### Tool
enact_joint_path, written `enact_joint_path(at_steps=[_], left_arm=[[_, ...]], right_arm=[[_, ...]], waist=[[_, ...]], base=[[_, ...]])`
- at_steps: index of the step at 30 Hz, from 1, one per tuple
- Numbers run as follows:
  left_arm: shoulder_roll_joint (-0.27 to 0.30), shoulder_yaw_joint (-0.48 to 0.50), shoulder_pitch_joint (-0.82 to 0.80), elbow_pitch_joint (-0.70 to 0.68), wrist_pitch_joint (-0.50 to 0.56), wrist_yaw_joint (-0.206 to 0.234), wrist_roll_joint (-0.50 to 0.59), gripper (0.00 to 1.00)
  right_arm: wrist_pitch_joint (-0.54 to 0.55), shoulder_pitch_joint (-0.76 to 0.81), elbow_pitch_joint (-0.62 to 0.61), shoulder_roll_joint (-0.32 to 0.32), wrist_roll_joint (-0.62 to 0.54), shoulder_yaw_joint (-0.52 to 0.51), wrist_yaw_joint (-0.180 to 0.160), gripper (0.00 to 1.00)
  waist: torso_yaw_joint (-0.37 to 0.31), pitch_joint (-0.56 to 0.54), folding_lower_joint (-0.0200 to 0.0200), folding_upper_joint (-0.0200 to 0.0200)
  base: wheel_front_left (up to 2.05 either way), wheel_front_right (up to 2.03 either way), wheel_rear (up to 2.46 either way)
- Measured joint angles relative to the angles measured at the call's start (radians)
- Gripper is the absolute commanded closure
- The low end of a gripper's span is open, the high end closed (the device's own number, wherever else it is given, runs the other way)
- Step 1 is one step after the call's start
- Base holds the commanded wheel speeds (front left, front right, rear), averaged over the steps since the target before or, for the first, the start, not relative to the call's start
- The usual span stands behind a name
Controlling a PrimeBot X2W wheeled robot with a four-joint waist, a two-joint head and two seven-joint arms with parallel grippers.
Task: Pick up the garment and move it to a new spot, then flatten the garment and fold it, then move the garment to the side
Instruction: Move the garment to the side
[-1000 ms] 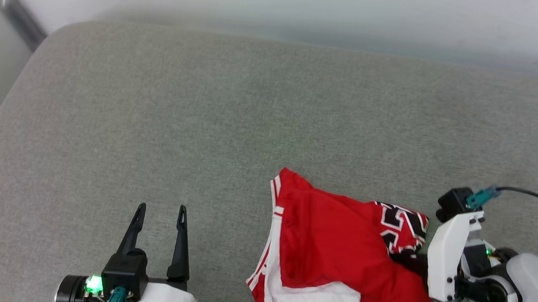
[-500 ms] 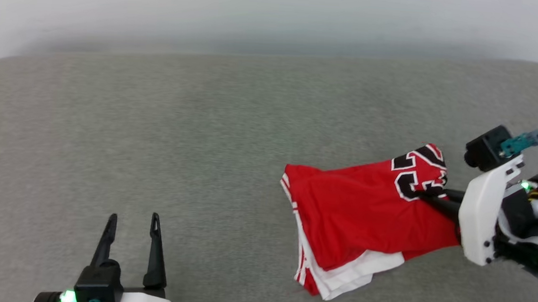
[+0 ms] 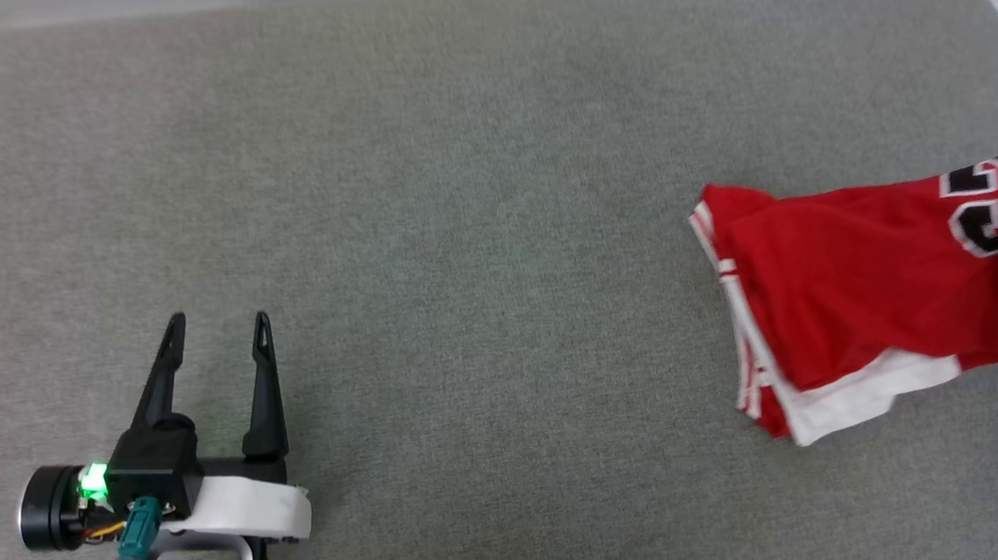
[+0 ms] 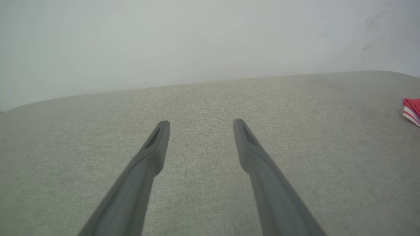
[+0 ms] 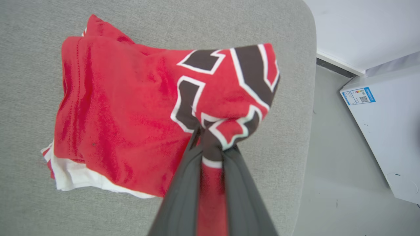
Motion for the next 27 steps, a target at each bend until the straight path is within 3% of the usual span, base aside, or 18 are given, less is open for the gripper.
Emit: enact_joint_path(at_steps=[15, 22, 23, 24, 27], left_arm=[[0.007, -0.014, -0.082, -0.059, 0.000, -0.002, 0.030, 0.00], [0.010, -0.026, -0.099, -0.058, 0.000, 0.006, 0.031, 0.00], [0.010, -0.027, -0.101, -0.057, 0.000, 0.006, 0.030, 0.00], [0.010, -0.029, -0.101, -0.055, 0.000, 0.007, 0.029, 0.00], [0.008, -0.036, -0.096, -0.044, 0.000, 0.013, 0.021, 0.00]], right_arm=[[-0.121, -0.134, 0.346, -0.068, -0.103, -0.126, 0.000, 1.00], [-0.165, -0.153, 0.463, 0.006, -0.140, -0.169, 0.000, 1.00], [-0.169, -0.153, 0.478, 0.018, -0.146, -0.172, 0.000, 0.38], [-0.184, -0.153, 0.491, 0.026, -0.158, -0.181, 0.000, 0.00], [-0.244, -0.169, 0.537, 0.038, -0.216, -0.212, 0.000, 0.00]], waist=[[-0.014, 0.194, -0.0001, -0.0001], [-0.002, 0.220, 0.0000, 0.0000], [-0.001, 0.215, 0.0000, 0.0000], [0.000, 0.207, -0.0001, -0.0001], [0.005, 0.176, -0.0001, -0.0001]], base=[[0.00, 0.00, 0.00], [0.00, 0.00, 0.00], [0.00, 0.00, 0.00], [0.00, 0.00, 0.00], [0.00, 0.00, 0.00]])
